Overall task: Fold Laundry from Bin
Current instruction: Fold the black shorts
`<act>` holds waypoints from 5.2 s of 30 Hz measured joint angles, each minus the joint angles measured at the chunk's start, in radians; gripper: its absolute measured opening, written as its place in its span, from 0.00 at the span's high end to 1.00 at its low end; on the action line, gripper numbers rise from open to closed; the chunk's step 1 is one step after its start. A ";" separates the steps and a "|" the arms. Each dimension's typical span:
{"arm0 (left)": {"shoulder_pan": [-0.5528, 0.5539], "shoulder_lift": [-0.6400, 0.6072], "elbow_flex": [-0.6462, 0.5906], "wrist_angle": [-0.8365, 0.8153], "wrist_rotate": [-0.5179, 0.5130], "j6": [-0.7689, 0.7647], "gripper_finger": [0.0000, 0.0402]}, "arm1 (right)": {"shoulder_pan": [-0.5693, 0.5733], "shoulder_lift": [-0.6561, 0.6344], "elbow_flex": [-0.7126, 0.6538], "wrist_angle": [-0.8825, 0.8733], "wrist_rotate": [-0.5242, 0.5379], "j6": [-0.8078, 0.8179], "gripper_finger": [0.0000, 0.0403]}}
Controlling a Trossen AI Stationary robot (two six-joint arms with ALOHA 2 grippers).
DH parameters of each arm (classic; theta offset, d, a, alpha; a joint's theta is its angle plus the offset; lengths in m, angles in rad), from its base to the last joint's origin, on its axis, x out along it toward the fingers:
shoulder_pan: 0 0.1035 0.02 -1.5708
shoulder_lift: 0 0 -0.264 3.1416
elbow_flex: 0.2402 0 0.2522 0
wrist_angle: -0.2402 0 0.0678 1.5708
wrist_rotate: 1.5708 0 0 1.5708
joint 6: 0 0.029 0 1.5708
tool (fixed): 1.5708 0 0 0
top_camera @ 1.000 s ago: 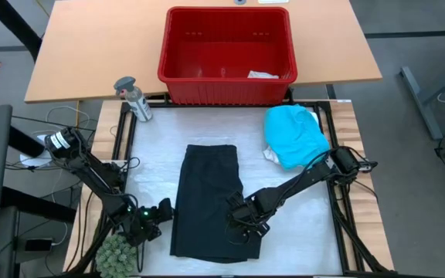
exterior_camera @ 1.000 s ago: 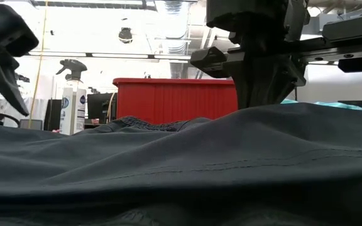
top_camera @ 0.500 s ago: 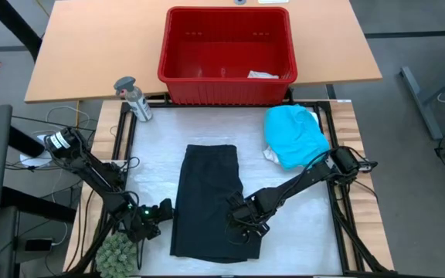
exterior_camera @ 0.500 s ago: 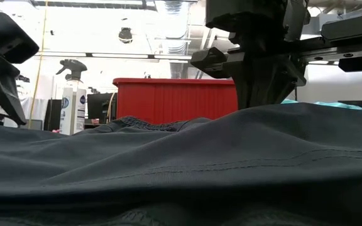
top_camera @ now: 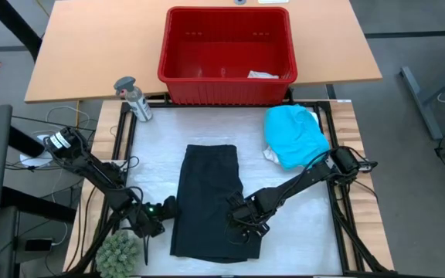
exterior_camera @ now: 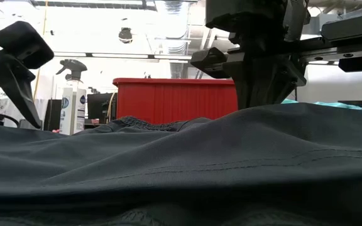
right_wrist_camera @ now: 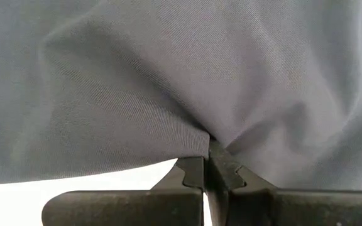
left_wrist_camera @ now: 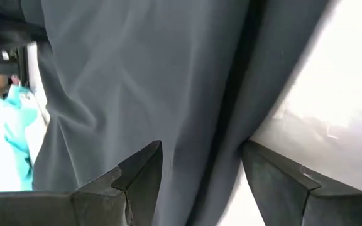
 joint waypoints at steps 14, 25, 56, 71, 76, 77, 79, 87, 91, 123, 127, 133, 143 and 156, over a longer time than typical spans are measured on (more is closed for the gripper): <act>0.056 0.000 0.000 0.018 0.076 0.008 0.56 | -0.001 0.000 0.000 0.000 0.000 -0.001 0.94; 0.085 0.001 0.000 0.017 0.125 0.006 0.94 | -0.001 0.000 0.000 0.000 0.001 0.032 0.95; 0.122 -0.045 0.074 -0.043 0.153 -1.100 1.00 | -0.114 -0.031 0.015 -0.016 -0.470 0.556 0.95; 0.311 -0.172 -0.018 0.094 0.352 -1.353 1.00 | -0.281 -0.113 -0.074 0.171 -0.662 0.633 0.95; 0.400 -0.177 -0.069 0.290 0.487 -1.463 1.00 | -0.324 -0.112 -0.134 0.217 -0.738 0.673 0.95; 0.418 -0.181 -0.076 0.316 0.498 -1.486 1.00 | -0.328 -0.112 -0.142 0.218 -0.749 0.672 0.95; 0.453 -0.192 -0.080 0.336 0.516 -1.526 1.00 | -0.333 -0.117 -0.161 0.216 -0.757 0.671 0.95; 0.600 -0.214 -0.082 0.338 0.570 -1.630 1.00 | -0.421 -0.225 -0.279 0.309 -0.758 0.682 0.95; 0.689 -0.214 -0.082 0.337 0.631 -1.756 1.00 | -0.505 -0.340 -0.402 0.447 -0.774 0.731 0.95; 1.434 -0.213 -0.082 0.340 0.308 -2.577 1.00 | -1.075 -0.224 -0.515 1.103 -0.440 1.479 0.85; 1.437 -0.213 -0.082 0.303 0.242 -2.567 1.00 | -1.079 -0.127 -0.443 1.090 -0.481 1.490 0.73; 1.437 -0.213 -0.082 0.200 0.154 -2.531 1.00 | -1.099 -0.098 -0.373 1.094 -0.552 1.411 0.58; 1.456 -0.212 -0.051 0.204 0.168 -2.448 1.00 | -1.074 -0.214 -0.305 0.874 -0.524 0.968 0.57; 1.453 -0.212 -0.031 0.197 0.176 -2.369 1.00 | -0.520 -0.236 -0.222 0.781 0.253 -0.174 0.54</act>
